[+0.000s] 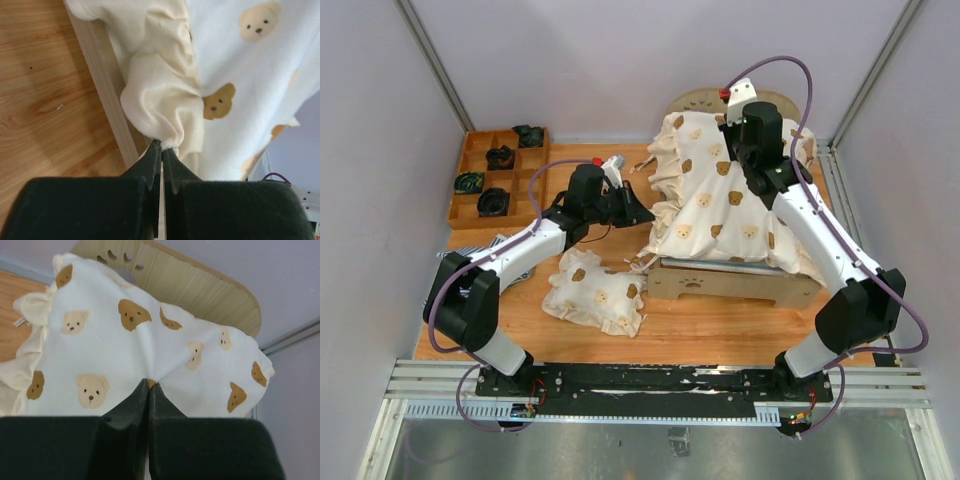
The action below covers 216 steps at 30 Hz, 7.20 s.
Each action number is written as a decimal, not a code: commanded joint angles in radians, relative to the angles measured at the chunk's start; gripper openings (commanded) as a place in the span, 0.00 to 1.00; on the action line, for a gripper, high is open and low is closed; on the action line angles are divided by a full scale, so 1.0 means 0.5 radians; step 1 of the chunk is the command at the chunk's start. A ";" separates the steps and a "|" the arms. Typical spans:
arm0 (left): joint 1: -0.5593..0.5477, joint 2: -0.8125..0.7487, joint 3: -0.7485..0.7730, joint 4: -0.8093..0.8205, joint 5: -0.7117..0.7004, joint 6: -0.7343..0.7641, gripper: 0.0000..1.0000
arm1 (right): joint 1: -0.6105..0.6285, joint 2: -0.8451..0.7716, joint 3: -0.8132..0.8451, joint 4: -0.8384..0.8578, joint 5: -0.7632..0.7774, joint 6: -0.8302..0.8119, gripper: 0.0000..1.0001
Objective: Set up the pet bed
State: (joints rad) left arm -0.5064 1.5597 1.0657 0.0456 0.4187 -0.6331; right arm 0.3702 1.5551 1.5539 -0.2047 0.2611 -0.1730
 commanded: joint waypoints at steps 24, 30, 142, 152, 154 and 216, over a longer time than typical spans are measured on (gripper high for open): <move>-0.003 -0.011 0.130 -0.173 -0.302 0.132 0.68 | -0.008 -0.040 0.345 -1.463 0.710 1.488 0.61; -0.003 0.072 0.103 -0.021 -0.145 0.079 0.68 | -0.010 -0.497 0.124 -1.988 0.741 2.371 0.61; 0.056 -1.126 -0.758 -0.484 -0.608 -0.002 0.79 | 0.825 -0.509 -0.723 -1.043 -0.733 0.021 0.52; 0.062 -1.122 -0.791 -0.459 -0.590 -0.010 0.79 | 0.930 -0.082 -0.600 -1.180 -0.578 0.036 0.51; 0.062 -1.122 -0.807 -0.441 -0.585 -0.017 0.79 | 0.937 -0.007 -0.590 -1.205 -0.589 0.037 0.49; -0.472 -0.647 -1.011 0.507 -0.083 -0.101 0.70 | 1.149 -0.919 -1.154 -0.859 0.101 1.663 0.33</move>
State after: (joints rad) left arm -0.7021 1.1622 0.5594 0.2062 0.3862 -0.6807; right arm 0.9241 1.1362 1.0378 -0.6830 0.1688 0.5266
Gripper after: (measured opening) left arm 0.678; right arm 0.337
